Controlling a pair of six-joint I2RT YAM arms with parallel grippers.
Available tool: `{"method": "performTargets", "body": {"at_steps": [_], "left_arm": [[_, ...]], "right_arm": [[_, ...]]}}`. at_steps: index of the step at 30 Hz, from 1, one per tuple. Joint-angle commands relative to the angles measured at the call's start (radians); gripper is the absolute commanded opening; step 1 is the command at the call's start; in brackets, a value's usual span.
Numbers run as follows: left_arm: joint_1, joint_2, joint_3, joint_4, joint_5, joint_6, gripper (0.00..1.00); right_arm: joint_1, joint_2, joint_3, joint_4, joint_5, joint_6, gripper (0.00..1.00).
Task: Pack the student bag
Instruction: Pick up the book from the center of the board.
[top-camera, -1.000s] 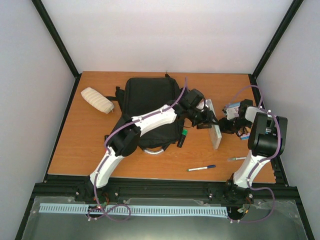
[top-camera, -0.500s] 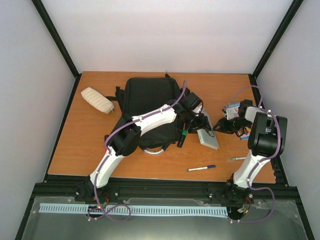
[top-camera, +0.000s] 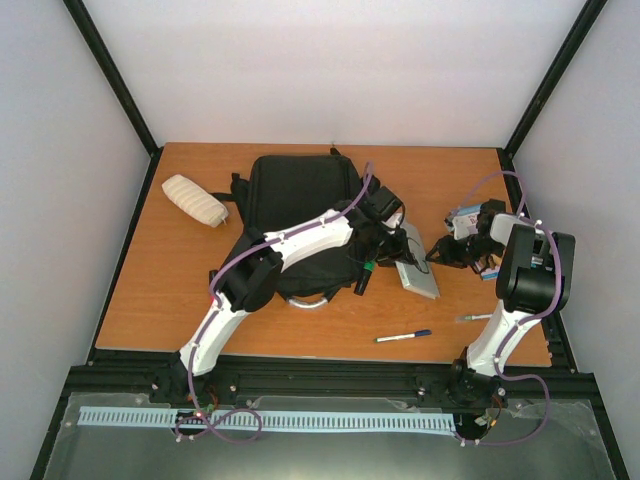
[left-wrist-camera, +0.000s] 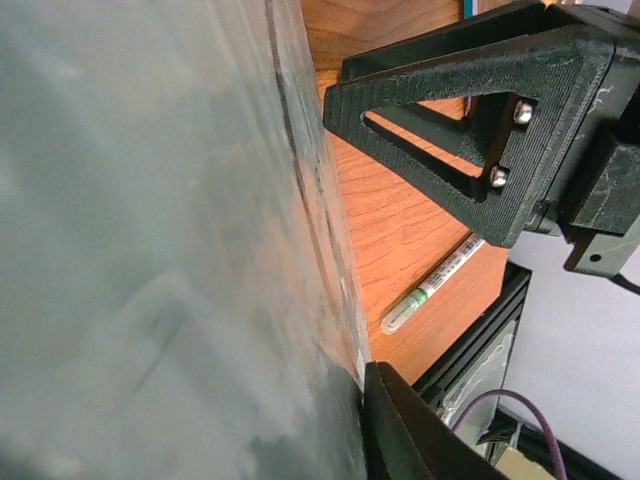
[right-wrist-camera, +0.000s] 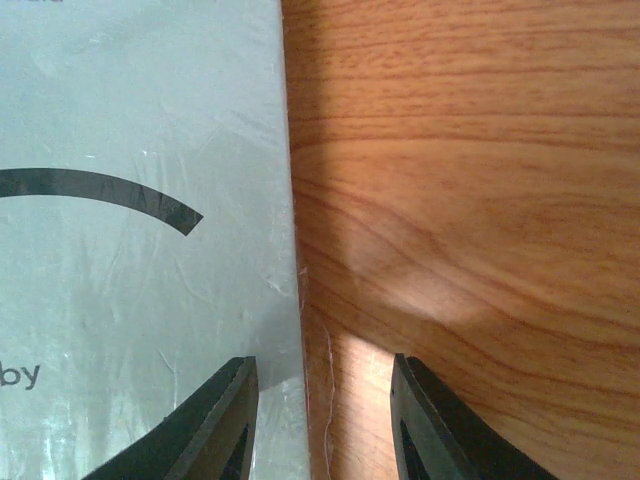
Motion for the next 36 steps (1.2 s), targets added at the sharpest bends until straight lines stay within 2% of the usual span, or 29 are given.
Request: {"method": "performTargets", "body": {"at_steps": [1,9,13,17,23,27,31,36], "left_arm": [[0.0,-0.017,0.0,0.07,0.008,-0.021,0.19],[0.0,-0.056,-0.005,0.047,-0.025,0.008,0.01],[0.008,-0.116,0.036,-0.017,-0.06,0.112,0.01],[0.032,-0.19,0.091,-0.139,-0.116,0.247,0.01],[0.104,-0.349,-0.026,-0.142,-0.075,0.338,0.01],[0.133,-0.469,-0.125,-0.079,-0.038,0.44,0.01],[0.152,-0.59,-0.19,-0.015,0.001,0.543,0.01],[0.191,-0.751,-0.38,0.229,0.155,0.542,0.01]], "right_arm": [[0.006,0.032,-0.048,-0.023,0.058,-0.005,0.38],[-0.01,0.006,-0.052,-0.029,0.038,-0.01,0.38],[-0.038,-0.064,-0.027,-0.064,-0.02,-0.023,0.44],[-0.053,-0.209,0.019,-0.096,-0.029,-0.046,0.53],[-0.055,-0.378,0.045,-0.125,-0.027,-0.067,0.61],[-0.055,-0.48,0.042,-0.151,-0.162,-0.12,0.64],[-0.054,-0.554,0.042,-0.18,-0.354,-0.174,0.73],[-0.027,-0.581,0.045,-0.193,-0.565,-0.203,0.86]]}}
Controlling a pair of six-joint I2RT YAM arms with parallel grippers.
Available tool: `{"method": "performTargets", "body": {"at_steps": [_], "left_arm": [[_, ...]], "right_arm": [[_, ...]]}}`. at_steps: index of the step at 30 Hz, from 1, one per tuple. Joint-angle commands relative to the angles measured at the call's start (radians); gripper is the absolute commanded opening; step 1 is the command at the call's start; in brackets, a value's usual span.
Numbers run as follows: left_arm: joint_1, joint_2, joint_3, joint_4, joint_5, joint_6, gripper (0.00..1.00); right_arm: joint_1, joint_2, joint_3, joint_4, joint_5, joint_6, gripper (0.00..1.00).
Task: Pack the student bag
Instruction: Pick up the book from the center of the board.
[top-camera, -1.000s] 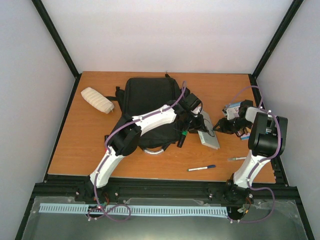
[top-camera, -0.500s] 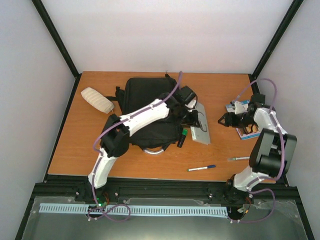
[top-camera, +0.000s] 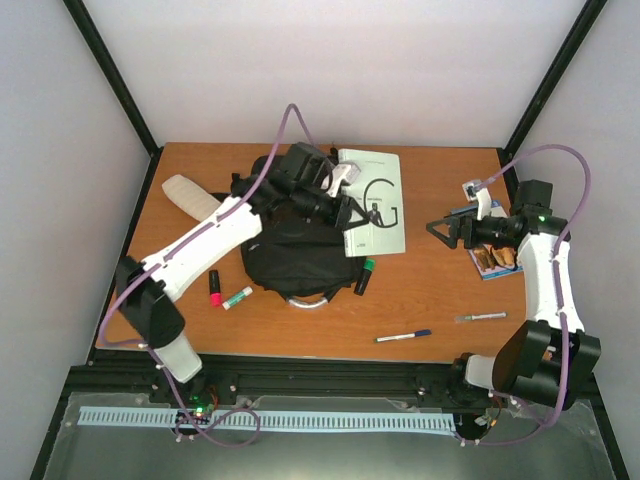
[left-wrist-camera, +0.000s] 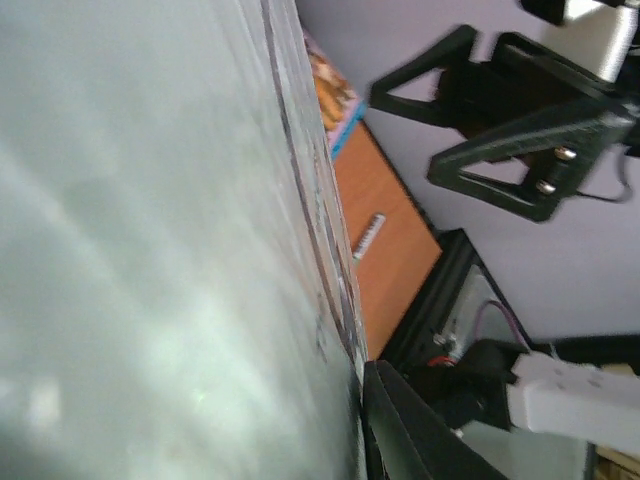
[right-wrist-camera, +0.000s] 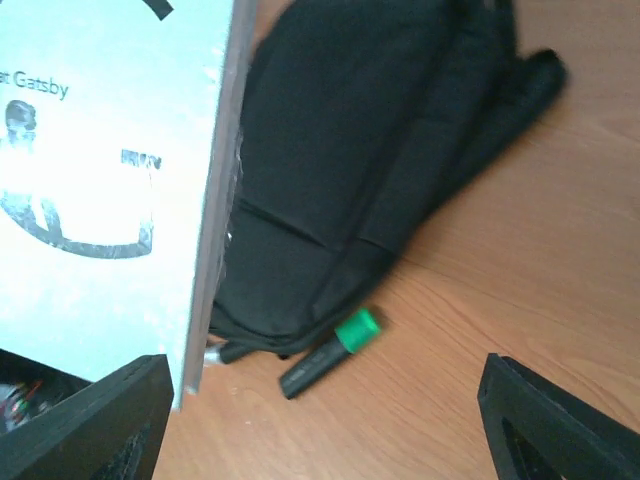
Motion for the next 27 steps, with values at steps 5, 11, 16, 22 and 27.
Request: {"method": "performTargets", "body": {"at_steps": [5,11,16,22,27], "left_arm": [[0.05,-0.227,-0.223,0.492,0.224,-0.016,0.01],[0.067,-0.277,-0.316,0.655,0.262,-0.081,0.01],[0.091,-0.275,-0.363,0.798,0.331,-0.168,0.01],[0.095,-0.255,-0.362,0.86,0.403,-0.194,0.01],[0.094,-0.235,-0.359,0.848,0.45,-0.155,0.01]], "right_arm": [[0.12,-0.008,0.061,-0.034,-0.311,-0.033,0.91],[0.188,-0.002,0.093,-0.018,-0.407,0.012,0.93],[0.231,0.004,0.092,-0.025,-0.428,0.03,0.93],[0.247,0.011,0.088,-0.019,-0.46,0.065,0.9],[0.246,0.017,0.094,-0.024,-0.556,0.093,0.79]]}}
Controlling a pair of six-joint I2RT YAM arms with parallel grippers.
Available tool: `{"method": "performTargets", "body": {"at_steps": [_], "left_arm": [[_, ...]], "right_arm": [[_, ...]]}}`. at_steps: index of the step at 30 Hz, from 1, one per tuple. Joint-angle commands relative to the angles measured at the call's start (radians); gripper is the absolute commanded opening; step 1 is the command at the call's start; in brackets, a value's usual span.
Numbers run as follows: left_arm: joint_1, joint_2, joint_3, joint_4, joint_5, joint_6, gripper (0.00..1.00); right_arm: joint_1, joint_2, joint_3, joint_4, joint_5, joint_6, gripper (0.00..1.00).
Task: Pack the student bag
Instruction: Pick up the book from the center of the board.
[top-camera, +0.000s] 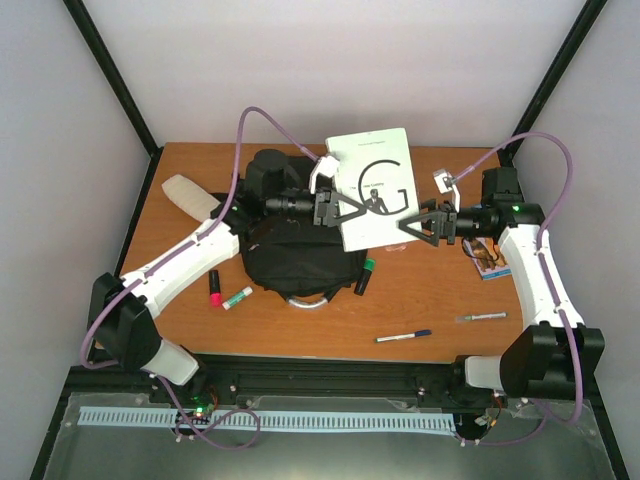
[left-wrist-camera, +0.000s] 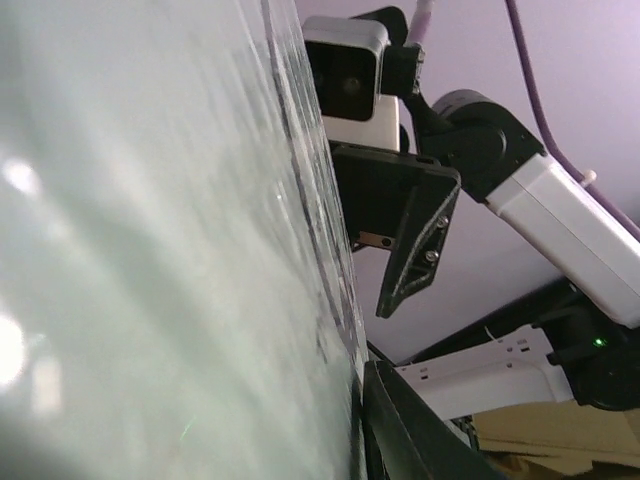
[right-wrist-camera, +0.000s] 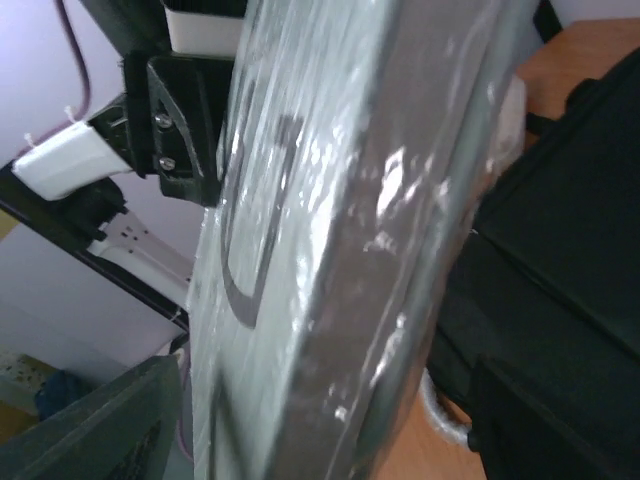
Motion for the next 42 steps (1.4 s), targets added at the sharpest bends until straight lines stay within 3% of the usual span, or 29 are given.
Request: {"method": "performTargets", "body": {"at_steps": [1,13,20,26,29,31,34,38,42], "left_arm": [[0.005,-0.008,0.041,0.136,0.102,0.045,0.01],[0.026,0.048,0.041,0.081,0.144,0.112,0.03],[0.032,0.096,0.055,0.049,0.174,0.13,0.23],[0.046,0.075,0.038,-0.011,0.076,0.157,0.56],[0.057,0.046,0.041,-0.131,-0.019,0.229,0.69],[0.066,0.035,0.049,-0.242,-0.101,0.284,0.72],[0.067,0.028,0.064,-0.42,-0.238,0.355,0.73],[0.067,0.01,0.06,-0.62,-0.447,0.44,0.7],[0.06,-0.038,-0.005,-0.696,-0.52,0.504,0.65]], "right_arm": [[0.008,0.012,0.018,0.002,-0.132,0.038,0.77],[0.008,-0.032,-0.012,0.04,-0.167,0.106,0.47],[0.008,-0.056,-0.03,0.076,-0.161,0.145,0.22],[0.004,-0.066,-0.045,0.144,-0.057,0.212,0.03],[-0.03,-0.092,-0.06,0.218,0.027,0.277,0.03],[-0.066,-0.102,-0.065,0.24,0.062,0.302,0.03],[-0.11,-0.109,-0.074,0.24,0.14,0.274,0.03],[-0.147,-0.16,-0.193,0.392,0.221,0.345,0.03],[-0.17,-0.193,-0.262,0.432,0.291,0.318,0.03]]}}
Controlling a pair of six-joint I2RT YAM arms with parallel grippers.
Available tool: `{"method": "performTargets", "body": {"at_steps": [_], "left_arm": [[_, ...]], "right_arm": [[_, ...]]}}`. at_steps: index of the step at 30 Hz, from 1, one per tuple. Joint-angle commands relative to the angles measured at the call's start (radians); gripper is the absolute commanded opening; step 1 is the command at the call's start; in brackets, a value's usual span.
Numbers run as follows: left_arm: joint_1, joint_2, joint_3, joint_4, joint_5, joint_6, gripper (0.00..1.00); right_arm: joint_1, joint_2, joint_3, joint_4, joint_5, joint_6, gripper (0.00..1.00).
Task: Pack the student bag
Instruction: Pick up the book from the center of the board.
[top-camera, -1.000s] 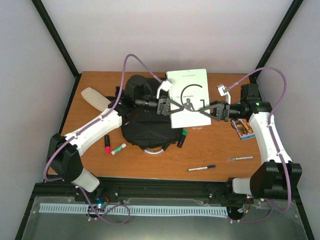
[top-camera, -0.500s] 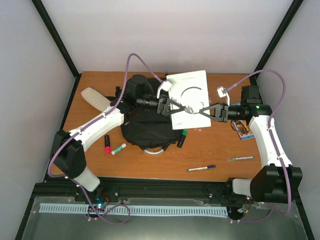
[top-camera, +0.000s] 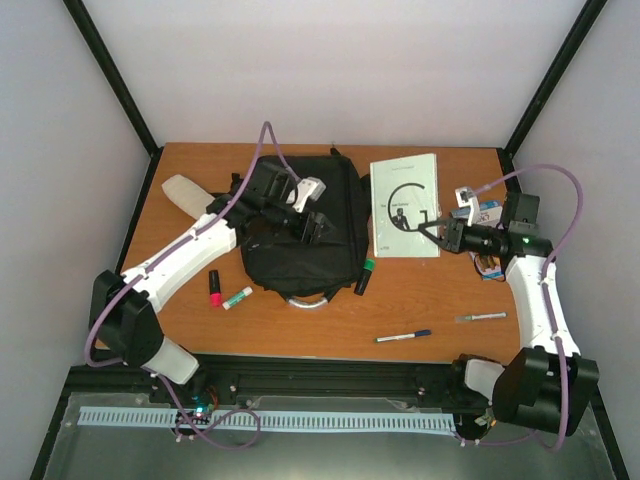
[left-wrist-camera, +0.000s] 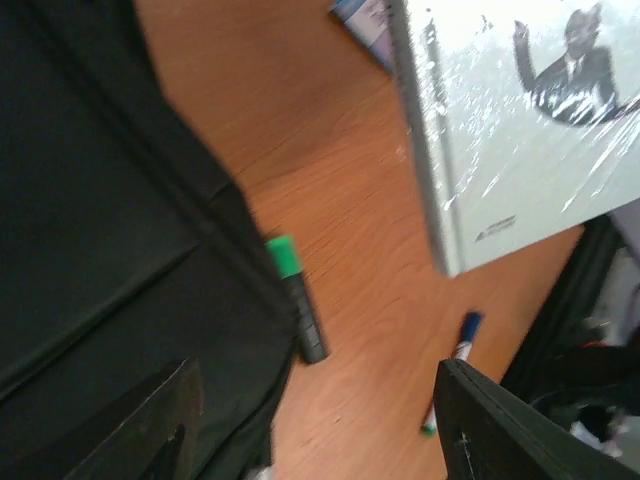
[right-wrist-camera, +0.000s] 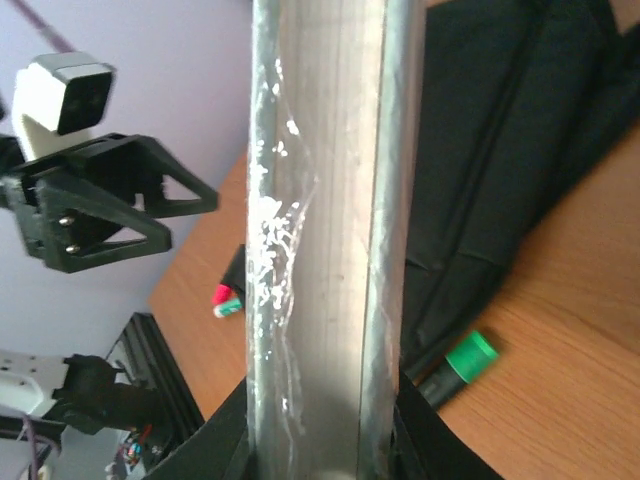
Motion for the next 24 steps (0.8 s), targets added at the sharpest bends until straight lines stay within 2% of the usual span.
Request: {"method": "performTargets", "body": {"at_steps": [1,5,12,16,24], "left_arm": [[-0.006,-0.087,-0.046,-0.171,-0.17,0.132,0.64],[-0.05,-0.12,-0.106,-0.225,-0.212,0.212,0.64],[-0.211,-0.046,-0.099,-0.357,-0.48,0.289,0.64],[-0.25,-0.027,-0.108,-0.372,-0.513,0.308,0.65],[-0.362,0.14,-0.083,-0.445,-0.744,0.322,0.64]], "right_arm": [[-0.025,-0.048,-0.038,0.138,0.027,-0.027,0.03],[-0.062,-0.018,-0.092,0.168,0.011,-0.052,0.03],[-0.124,0.033,-0.109,0.149,-0.046,-0.087,0.03],[-0.13,-0.004,-0.129,0.148,-0.044,-0.1,0.03],[-0.14,-0.015,-0.134,0.148,-0.053,-0.104,0.03]]}}
